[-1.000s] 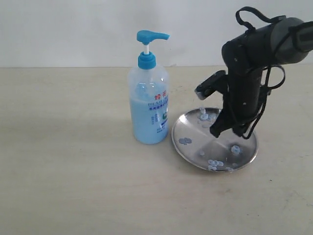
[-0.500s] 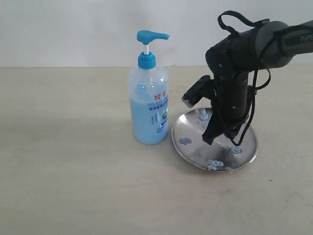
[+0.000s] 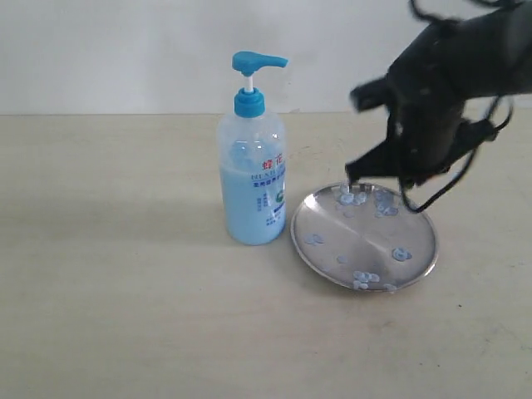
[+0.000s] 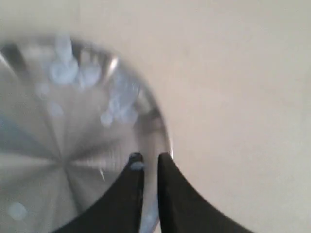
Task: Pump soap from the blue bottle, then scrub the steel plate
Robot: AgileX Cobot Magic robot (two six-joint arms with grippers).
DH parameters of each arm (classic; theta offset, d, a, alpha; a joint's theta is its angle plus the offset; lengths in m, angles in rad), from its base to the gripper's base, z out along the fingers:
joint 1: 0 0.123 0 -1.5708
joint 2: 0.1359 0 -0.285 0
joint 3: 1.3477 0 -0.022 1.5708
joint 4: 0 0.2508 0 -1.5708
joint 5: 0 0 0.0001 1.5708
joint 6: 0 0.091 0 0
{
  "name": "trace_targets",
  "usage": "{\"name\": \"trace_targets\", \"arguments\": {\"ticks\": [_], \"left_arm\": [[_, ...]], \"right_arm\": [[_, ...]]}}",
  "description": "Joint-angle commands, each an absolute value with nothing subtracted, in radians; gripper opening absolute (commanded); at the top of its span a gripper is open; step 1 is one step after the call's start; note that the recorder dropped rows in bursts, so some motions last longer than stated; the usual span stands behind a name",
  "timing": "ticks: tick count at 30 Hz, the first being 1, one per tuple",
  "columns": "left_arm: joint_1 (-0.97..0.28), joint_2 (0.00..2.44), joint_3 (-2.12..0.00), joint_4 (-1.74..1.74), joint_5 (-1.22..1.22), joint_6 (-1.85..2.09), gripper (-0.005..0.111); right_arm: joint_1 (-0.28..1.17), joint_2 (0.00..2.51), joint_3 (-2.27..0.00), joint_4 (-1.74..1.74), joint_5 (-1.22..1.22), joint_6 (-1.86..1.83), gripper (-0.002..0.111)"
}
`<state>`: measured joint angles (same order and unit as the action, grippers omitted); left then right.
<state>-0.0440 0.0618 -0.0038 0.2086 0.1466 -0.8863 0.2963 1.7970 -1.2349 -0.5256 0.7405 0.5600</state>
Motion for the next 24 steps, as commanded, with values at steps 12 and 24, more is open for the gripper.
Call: {"name": "trace_targets", "arguments": {"ticks": [12, 24], "left_arm": [[-0.044, 0.066, 0.0, 0.207, 0.131, -0.89, 0.004], [-0.044, 0.066, 0.0, 0.207, 0.131, -0.89, 0.004]], "right_arm": [[0.26, 0.553, -0.335, -0.947, 0.022, 0.991, 0.0], [0.262, 0.058, -0.25, -0.989, 0.425, 1.292, 0.0]]}}
